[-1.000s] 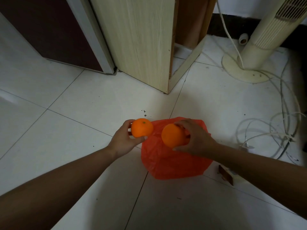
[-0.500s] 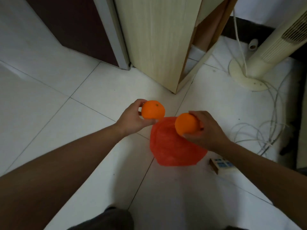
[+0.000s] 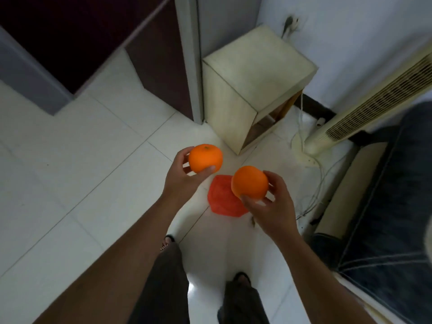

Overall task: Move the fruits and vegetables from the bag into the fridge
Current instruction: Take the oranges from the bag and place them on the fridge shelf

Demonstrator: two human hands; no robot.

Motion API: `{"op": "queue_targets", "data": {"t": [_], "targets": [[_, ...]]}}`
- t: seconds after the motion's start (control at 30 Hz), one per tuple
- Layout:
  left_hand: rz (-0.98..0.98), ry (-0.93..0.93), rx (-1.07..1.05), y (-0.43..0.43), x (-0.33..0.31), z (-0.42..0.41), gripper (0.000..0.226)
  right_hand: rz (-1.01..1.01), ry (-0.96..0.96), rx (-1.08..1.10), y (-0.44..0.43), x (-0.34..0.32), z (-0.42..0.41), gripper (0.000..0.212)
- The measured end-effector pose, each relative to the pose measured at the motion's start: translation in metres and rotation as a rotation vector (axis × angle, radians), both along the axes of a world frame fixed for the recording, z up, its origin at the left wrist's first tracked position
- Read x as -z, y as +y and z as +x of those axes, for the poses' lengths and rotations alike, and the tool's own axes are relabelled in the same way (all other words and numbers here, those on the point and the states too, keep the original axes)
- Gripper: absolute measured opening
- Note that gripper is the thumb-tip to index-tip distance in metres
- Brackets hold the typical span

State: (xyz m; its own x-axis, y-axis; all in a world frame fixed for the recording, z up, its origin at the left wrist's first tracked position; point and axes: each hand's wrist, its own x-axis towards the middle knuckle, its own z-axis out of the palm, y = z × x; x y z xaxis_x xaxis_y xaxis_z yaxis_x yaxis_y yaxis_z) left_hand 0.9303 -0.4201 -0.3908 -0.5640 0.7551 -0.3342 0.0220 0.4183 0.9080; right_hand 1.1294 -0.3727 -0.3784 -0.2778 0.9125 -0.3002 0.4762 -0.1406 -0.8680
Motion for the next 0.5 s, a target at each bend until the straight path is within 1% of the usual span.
{"op": "queue_targets", "data": {"t": [0.1, 0.27, 0.37, 0.5], "targets": [[0.037, 0.036, -0.029, -0.023, -0.069, 0.015, 0.061, 0.007, 0.051, -0.081, -0.015, -0.071, 0.015, 0.069], [0.122, 0.138, -0.065, -0.064, -0.174, 0.032, 0.060, 0.082, 0.039, -0.178, -0.032, -0.165, 0.027, 0.075], [0.156, 0.225, -0.067, -0.090, -0.219, 0.036, 0.061, 0.143, 0.093, -0.232, -0.040, -0.205, 0.024, 0.075], [0.141, 0.324, -0.113, -0.138, -0.260, 0.028, 0.071, 0.229, 0.156, -0.366, -0.057, -0.235, 0.004, 0.070]]}}
